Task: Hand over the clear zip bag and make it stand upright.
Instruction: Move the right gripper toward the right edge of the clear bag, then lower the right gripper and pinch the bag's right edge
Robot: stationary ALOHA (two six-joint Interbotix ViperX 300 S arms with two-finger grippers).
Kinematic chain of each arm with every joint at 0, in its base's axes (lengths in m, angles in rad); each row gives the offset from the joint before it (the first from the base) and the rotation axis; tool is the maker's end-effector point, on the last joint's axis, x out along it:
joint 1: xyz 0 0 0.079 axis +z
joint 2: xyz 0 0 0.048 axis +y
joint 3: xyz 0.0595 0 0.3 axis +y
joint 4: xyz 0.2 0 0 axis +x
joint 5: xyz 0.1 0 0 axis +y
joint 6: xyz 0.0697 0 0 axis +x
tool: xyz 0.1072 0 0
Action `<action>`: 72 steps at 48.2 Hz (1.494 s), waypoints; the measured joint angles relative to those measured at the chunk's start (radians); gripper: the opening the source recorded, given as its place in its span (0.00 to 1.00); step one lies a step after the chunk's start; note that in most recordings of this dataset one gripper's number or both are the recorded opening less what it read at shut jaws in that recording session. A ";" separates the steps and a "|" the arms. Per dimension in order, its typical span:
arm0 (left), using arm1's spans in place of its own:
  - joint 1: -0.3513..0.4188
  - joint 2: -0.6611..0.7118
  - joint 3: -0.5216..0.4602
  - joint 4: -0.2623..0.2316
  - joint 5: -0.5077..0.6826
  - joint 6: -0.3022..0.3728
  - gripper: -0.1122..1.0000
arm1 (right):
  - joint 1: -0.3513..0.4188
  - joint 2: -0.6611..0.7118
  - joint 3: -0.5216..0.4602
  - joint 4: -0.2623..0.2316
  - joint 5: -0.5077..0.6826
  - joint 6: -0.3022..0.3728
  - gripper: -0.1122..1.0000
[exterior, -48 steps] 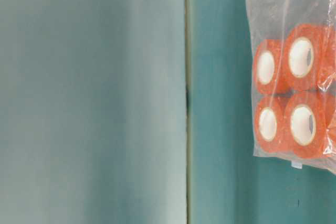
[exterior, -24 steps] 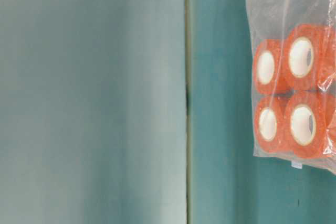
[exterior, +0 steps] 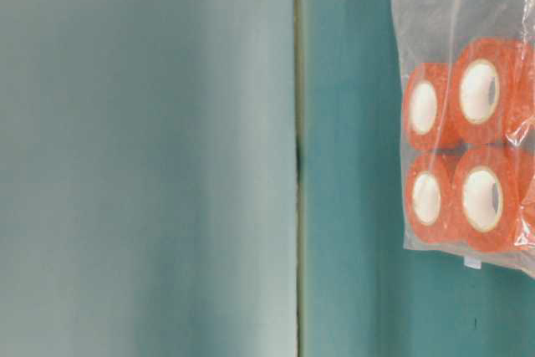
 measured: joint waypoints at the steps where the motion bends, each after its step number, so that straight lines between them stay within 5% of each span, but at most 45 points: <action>1: 0.000 0.000 0.000 0.002 0.000 0.000 0.09 | 0.002 0.009 0.000 0.000 -0.006 0.002 0.10; 18: 0.000 -0.008 0.000 0.002 0.000 0.000 0.09 | 0.035 0.144 -0.003 0.002 -0.089 0.012 0.16; 22: -0.002 -0.008 0.000 0.000 0.002 0.000 0.09 | 0.043 0.176 -0.003 0.005 -0.098 0.017 0.30; 31: -0.002 -0.009 0.000 0.002 0.002 0.000 0.09 | 0.054 0.252 -0.009 0.005 -0.110 0.040 0.79; 36: -0.002 -0.009 0.000 0.000 0.014 0.000 0.09 | 0.054 0.288 -0.011 0.005 -0.130 0.046 0.93; 49: -0.002 -0.008 0.000 0.002 0.064 0.000 0.09 | 0.069 0.353 -0.008 0.006 -0.284 0.066 0.93; 72: -0.002 -0.009 0.000 0.002 0.064 0.000 0.09 | 0.181 0.568 0.005 0.008 -0.617 0.195 0.93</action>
